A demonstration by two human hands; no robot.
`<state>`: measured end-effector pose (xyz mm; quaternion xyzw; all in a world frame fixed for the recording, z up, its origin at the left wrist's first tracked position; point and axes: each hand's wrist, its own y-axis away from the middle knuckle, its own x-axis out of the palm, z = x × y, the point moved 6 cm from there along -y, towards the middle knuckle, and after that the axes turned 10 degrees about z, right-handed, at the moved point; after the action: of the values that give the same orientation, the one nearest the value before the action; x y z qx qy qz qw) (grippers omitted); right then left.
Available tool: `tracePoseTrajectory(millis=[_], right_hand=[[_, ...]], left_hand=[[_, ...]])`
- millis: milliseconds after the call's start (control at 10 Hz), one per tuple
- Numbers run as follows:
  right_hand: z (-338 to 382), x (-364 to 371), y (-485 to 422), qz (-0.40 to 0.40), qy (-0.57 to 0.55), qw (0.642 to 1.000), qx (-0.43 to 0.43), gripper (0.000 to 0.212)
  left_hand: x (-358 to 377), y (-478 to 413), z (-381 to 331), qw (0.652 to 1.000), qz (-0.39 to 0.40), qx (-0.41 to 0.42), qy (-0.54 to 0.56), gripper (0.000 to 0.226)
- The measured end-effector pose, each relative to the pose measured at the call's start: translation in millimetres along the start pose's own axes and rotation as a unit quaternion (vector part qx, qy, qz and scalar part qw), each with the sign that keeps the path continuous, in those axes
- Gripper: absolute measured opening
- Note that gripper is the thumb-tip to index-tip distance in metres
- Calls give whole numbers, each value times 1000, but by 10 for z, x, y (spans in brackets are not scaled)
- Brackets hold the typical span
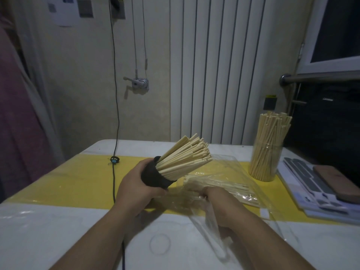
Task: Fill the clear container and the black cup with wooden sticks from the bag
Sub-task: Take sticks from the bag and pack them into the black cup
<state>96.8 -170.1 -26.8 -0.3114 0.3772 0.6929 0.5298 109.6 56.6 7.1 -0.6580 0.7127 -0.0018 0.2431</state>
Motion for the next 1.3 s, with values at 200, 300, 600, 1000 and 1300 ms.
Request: tracePoseTrajectory(millis=[200, 300, 600, 1000, 1300], right_hand=[[153, -104, 199, -30, 125, 991, 26, 23], [172, -135, 206, -22, 190, 981, 18, 18], [318, -279, 348, -45, 218, 975, -19, 22], [579, -725, 779, -153, 246, 956, -36, 45], [680, -858, 1061, -507, 193, 793, -278, 43]], left_hand=[[-5, 8, -11, 1000, 1, 2, -6, 78], [-3, 9, -13, 1000, 2, 0, -9, 78], [-2, -4, 0, 1000, 3, 0, -5, 79], [-26, -11, 29, 1000, -3, -7, 5, 79], [-23, -13, 26, 1000, 1, -8, -12, 78]])
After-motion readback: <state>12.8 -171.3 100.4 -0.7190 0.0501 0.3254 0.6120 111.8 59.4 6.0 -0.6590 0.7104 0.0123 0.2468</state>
